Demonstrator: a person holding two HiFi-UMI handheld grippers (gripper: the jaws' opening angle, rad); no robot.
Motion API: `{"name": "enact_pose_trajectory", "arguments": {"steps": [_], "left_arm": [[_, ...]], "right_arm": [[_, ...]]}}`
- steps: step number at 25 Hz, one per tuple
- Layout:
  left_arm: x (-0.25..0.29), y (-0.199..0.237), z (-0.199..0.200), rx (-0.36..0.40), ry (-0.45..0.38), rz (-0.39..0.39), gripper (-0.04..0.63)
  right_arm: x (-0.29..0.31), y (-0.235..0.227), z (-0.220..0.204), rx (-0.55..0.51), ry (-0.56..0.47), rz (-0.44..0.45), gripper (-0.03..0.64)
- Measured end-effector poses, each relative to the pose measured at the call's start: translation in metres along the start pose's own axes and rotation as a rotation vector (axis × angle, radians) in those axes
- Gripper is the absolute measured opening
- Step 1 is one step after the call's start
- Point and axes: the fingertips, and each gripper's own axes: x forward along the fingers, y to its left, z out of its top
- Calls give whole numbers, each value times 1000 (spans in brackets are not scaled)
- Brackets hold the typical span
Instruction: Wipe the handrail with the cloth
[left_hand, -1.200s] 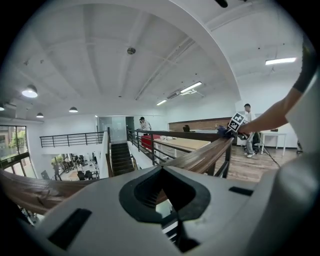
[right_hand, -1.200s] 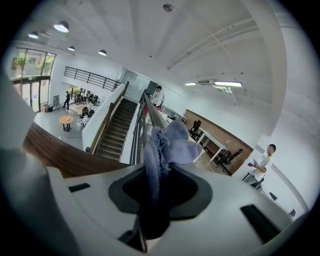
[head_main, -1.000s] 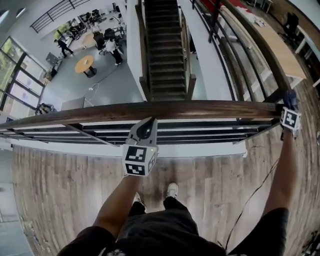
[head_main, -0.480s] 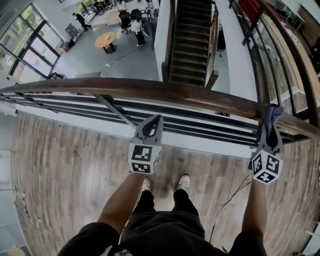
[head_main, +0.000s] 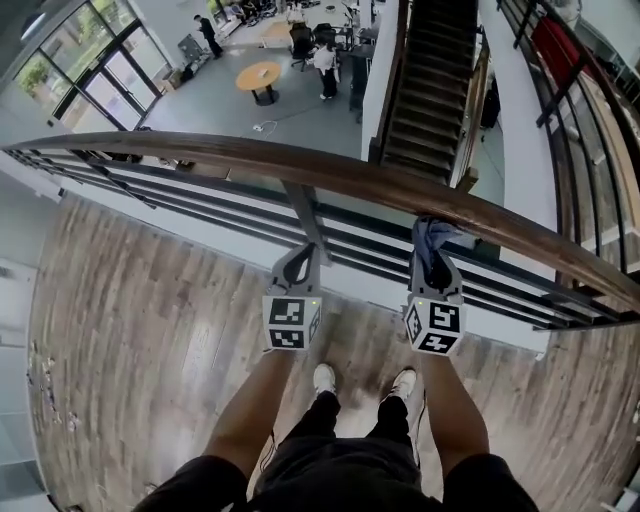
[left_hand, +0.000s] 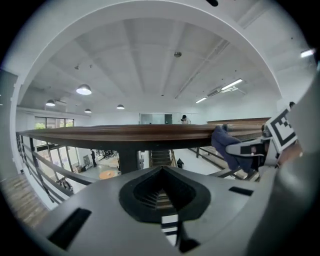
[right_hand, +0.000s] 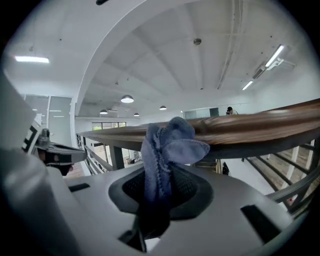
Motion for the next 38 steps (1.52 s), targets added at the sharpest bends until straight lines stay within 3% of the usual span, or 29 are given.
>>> {"name": "enact_pose_trajectory", "arguments": {"steps": [8, 19, 28, 38], "left_arm": [[13, 75, -44, 13, 33, 16, 0], [16, 117, -80, -1, 74, 26, 0], [30, 94, -102, -22, 105, 14, 0], [56, 8, -89, -6, 111, -22, 0]], "right_arm": [[138, 126, -44, 83, 128, 36, 91], [217, 184, -88, 43, 284, 65, 91], [220, 171, -93, -59, 309, 53, 89], [163, 60, -104, -122, 303, 2, 89]]}}
